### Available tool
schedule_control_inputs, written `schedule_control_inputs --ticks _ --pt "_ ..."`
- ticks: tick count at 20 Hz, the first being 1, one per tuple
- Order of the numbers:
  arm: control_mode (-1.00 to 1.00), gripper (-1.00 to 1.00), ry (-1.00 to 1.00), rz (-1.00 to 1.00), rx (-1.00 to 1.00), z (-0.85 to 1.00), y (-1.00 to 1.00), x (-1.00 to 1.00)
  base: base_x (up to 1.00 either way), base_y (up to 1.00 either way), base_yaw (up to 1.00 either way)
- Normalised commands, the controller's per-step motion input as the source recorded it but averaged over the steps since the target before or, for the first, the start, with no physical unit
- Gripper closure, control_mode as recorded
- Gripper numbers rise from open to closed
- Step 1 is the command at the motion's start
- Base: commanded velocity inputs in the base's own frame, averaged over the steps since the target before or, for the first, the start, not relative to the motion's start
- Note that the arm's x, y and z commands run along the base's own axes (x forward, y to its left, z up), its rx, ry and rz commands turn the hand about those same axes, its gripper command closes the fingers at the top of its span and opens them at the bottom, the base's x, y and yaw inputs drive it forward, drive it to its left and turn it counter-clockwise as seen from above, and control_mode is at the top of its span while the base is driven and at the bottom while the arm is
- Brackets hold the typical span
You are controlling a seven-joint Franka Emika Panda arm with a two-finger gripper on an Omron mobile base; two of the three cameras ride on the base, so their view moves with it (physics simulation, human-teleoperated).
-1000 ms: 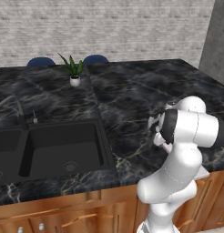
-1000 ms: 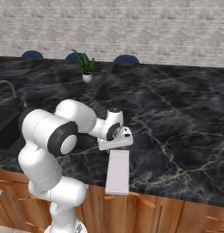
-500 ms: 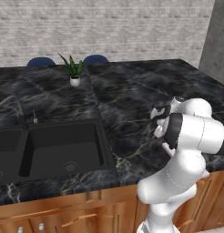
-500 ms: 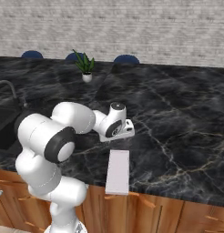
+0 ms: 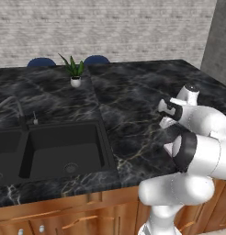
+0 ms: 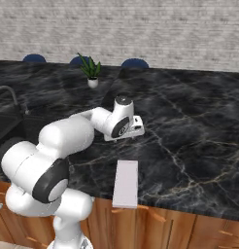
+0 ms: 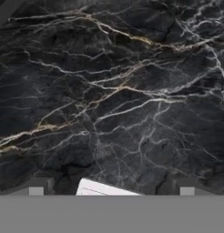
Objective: The ice cube tray has been filled with water. Take the tray and place it in the freezer to make ice. Close the freezer door after placing the tray.
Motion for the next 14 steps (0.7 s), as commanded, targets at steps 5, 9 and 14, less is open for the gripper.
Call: schedule_control_inputs --ticks 5,9,14 --pt "-1.0 -1.0 0.0 -0.23 0.05 0.42 0.0 -0.73 0.0 0.0 0.0" --pt "-1.0 -1.0 0.02 -0.33 0.07 0.19 -0.02 -0.94 0.0 0.0 0.0" --pt "-1.0 -1.0 0.01 -0.34 0.08 0.11 -0.11 -0.87 0.0 0.0 0.0"
